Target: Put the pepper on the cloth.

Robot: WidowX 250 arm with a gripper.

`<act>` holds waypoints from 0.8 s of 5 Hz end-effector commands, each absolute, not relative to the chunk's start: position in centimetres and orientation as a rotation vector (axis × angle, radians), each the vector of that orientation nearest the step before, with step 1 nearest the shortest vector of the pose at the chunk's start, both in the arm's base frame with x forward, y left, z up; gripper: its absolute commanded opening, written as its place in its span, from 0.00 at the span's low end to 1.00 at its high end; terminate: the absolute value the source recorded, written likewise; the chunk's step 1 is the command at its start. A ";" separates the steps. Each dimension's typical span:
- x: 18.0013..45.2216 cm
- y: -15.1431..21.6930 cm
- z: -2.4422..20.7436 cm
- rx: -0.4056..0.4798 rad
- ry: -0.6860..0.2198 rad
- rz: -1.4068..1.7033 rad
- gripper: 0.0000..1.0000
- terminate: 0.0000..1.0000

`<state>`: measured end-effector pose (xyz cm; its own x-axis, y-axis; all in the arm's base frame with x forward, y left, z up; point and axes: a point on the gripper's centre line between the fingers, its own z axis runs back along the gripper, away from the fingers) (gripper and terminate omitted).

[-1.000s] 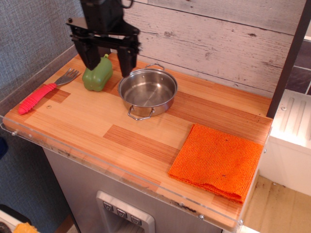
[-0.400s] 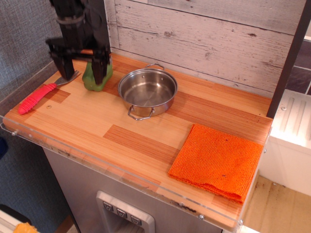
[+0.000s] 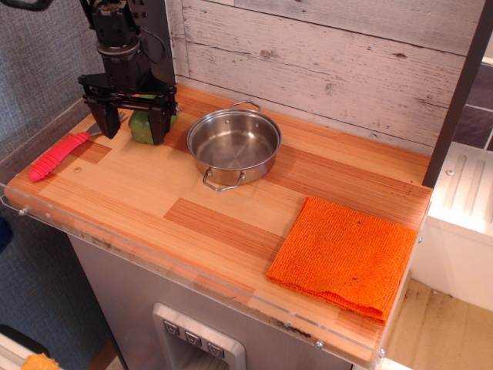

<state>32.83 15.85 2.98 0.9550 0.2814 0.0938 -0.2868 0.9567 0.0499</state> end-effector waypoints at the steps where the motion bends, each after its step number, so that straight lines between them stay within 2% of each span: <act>1: 34.2 16.5 3.4 0.091 -0.121 0.291 1.00 0.00; 2: 34.3 15.9 3.0 0.072 -0.095 0.270 0.00 0.00; 3: 32.9 14.1 5.4 0.074 -0.130 0.274 0.00 0.00; 4: 31.3 9.5 10.2 0.060 -0.246 0.284 0.00 0.00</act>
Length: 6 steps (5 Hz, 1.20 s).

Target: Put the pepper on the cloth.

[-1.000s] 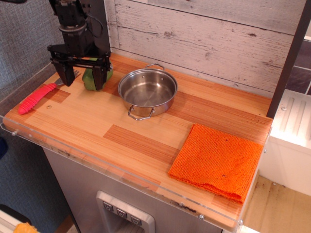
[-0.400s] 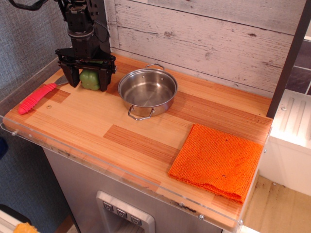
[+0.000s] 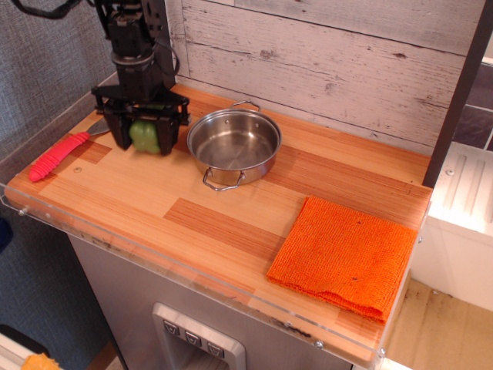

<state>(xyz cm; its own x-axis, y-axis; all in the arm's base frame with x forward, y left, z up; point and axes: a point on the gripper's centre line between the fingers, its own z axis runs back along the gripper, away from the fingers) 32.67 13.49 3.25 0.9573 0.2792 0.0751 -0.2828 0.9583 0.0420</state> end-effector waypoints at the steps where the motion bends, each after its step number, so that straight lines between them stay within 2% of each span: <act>1: 30.0 5.1 13.8 -0.014 -0.309 0.161 0.00 0.00; 2: 28.9 0.4 12.5 -0.066 -0.273 0.072 0.00 0.00; 4: 26.3 -9.6 7.9 -0.114 -0.168 0.083 0.00 0.00; 6: 25.1 -18.6 5.5 -0.086 -0.129 0.088 0.00 0.00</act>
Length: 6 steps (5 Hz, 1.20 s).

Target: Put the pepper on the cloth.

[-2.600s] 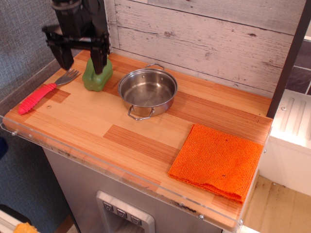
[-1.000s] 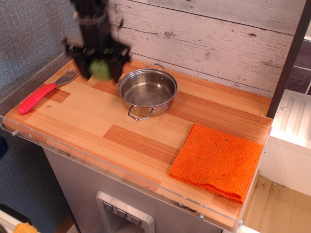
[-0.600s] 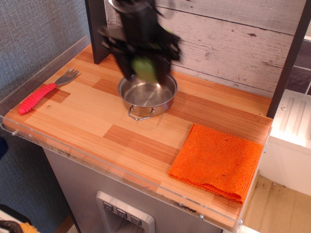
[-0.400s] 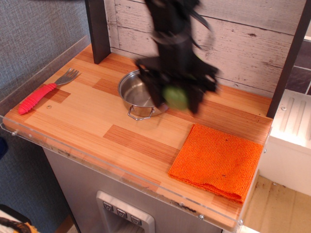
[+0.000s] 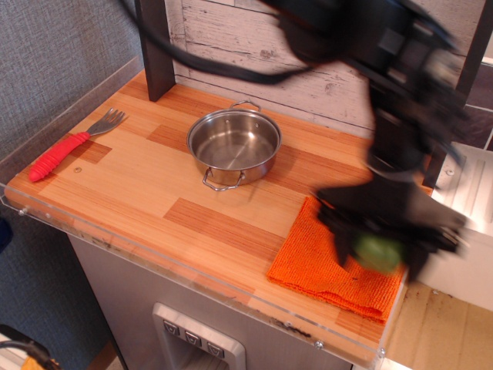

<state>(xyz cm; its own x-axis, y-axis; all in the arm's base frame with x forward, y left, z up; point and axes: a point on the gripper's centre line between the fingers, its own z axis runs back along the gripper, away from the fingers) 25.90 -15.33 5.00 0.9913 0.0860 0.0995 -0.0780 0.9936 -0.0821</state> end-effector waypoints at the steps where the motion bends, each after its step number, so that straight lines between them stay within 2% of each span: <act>1: 25.1 -18.2 5.0 -0.060 -0.129 0.119 0.00 0.00; 3: 25.2 -15.8 7.7 -0.076 -0.223 0.153 0.00 0.00; 4: 25.2 -14.7 7.8 -0.079 -0.220 0.171 0.00 0.00; 6: 25.1 -11.3 6.4 -0.059 -0.170 0.218 0.00 0.00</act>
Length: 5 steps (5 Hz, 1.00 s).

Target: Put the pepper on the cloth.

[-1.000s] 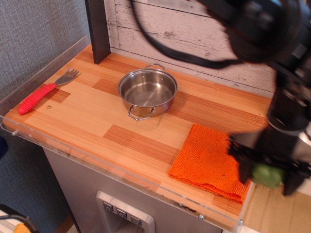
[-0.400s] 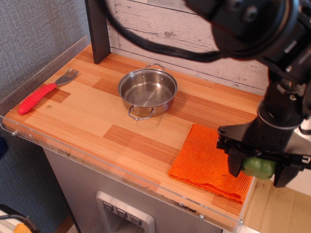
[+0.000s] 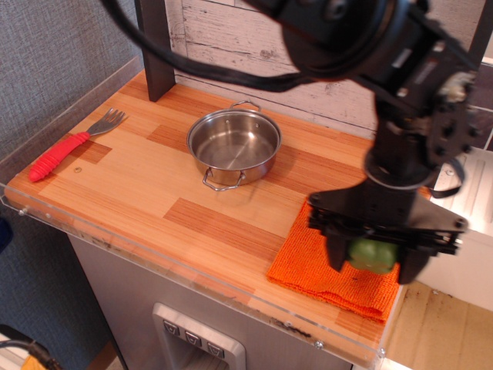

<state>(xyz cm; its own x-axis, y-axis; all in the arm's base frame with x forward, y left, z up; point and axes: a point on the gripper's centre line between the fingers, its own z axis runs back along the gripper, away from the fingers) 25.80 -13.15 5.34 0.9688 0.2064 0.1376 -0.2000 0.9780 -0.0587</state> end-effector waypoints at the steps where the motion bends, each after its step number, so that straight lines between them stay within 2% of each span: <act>1: 25.2 -10.6 6.0 -0.062 -0.155 0.222 0.00 0.00; 2: 25.1 -10.8 5.6 -0.080 -0.122 0.217 1.00 0.00; 3: 25.2 -10.9 5.7 -0.103 -0.120 0.190 1.00 0.00; 4: 25.3 -10.2 7.8 -0.118 -0.134 0.151 1.00 0.00; 5: 25.0 -8.3 11.3 -0.120 -0.170 0.126 1.00 0.00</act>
